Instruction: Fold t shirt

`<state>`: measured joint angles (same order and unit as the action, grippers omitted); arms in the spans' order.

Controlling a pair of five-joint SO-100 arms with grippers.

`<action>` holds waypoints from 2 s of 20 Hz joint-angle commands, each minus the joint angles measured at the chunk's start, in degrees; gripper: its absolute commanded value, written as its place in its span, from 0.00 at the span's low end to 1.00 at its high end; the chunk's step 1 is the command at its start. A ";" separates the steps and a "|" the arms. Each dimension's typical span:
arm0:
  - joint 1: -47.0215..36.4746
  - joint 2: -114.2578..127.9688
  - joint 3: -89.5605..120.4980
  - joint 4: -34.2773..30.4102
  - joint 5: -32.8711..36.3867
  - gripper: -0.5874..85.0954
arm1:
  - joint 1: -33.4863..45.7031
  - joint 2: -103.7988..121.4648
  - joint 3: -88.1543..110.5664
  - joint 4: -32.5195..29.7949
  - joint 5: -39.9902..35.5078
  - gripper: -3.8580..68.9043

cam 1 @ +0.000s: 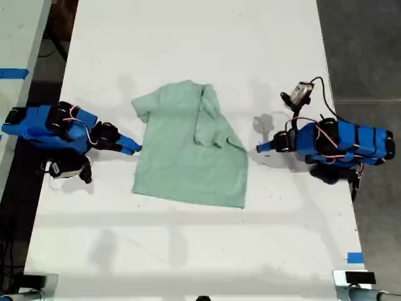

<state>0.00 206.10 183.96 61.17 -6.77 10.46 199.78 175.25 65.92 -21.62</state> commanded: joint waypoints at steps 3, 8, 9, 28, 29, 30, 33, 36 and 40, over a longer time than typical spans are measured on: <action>-11.95 -2.37 -6.86 1.85 -1.85 0.00 | -0.53 1.14 2.46 0.88 2.11 0.07; -30.67 -35.60 -31.64 7.73 15.64 0.16 | -0.53 1.14 2.46 0.88 2.02 0.07; -34.10 -44.74 -35.77 6.86 19.16 0.18 | -0.53 1.14 2.46 0.88 2.02 0.07; -54.49 -110.57 -66.09 -2.37 35.33 0.19 | -1.14 1.14 2.46 0.53 1.05 0.07; -54.67 -113.03 -67.15 -1.85 35.51 0.12 | -1.14 1.14 2.46 0.53 1.05 0.07; -55.11 -115.22 -68.38 0.26 33.84 0.00 | -1.14 1.14 2.46 0.53 1.05 0.07; -54.58 -115.05 -71.46 4.13 32.26 0.00 | -1.23 1.14 2.46 0.53 1.05 0.07; -47.20 -107.93 -81.47 12.30 29.18 0.00 | -1.23 1.14 2.46 0.53 0.97 0.07; -32.43 -114.70 -106.08 20.57 24.43 0.00 | -1.23 1.14 2.46 0.53 0.97 0.07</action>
<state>-39.64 93.43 90.26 79.54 20.83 10.28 199.78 175.25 66.80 -20.13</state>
